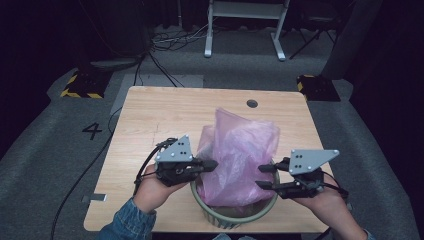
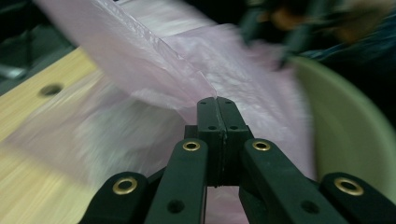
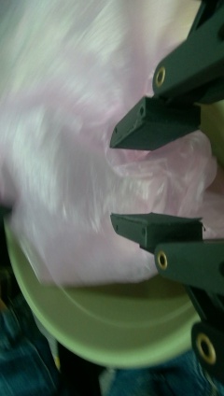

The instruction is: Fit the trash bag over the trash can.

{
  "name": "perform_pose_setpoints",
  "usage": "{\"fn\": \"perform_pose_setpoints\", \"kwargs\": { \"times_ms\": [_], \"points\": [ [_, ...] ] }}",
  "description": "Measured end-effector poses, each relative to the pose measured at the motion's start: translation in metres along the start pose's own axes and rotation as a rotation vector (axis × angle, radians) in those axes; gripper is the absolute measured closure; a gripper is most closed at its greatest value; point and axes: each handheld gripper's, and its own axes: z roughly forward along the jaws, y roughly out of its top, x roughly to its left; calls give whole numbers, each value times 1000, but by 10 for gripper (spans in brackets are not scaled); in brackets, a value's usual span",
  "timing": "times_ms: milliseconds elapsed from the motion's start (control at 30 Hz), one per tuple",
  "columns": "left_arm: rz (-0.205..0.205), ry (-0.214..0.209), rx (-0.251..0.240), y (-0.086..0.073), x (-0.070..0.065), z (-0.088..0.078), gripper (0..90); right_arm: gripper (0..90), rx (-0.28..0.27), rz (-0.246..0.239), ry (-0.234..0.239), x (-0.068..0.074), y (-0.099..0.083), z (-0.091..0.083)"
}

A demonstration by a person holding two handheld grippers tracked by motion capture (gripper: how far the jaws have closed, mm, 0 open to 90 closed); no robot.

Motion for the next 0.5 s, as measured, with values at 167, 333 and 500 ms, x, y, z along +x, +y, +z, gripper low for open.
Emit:
{"fn": "perform_pose_setpoints", "kwargs": {
  "times_ms": [167,333,500],
  "points": [
    [52,-71,-21,-2,-12,0,896,617,62,-41,28,1,4,8],
    [88,-118,1,-5,-23,5,895,597,145,-50,17,4,7,27],
    [133,-153,41,-9,-33,9,895,504,99,-8,24,-2,7,22]
  ]
}}
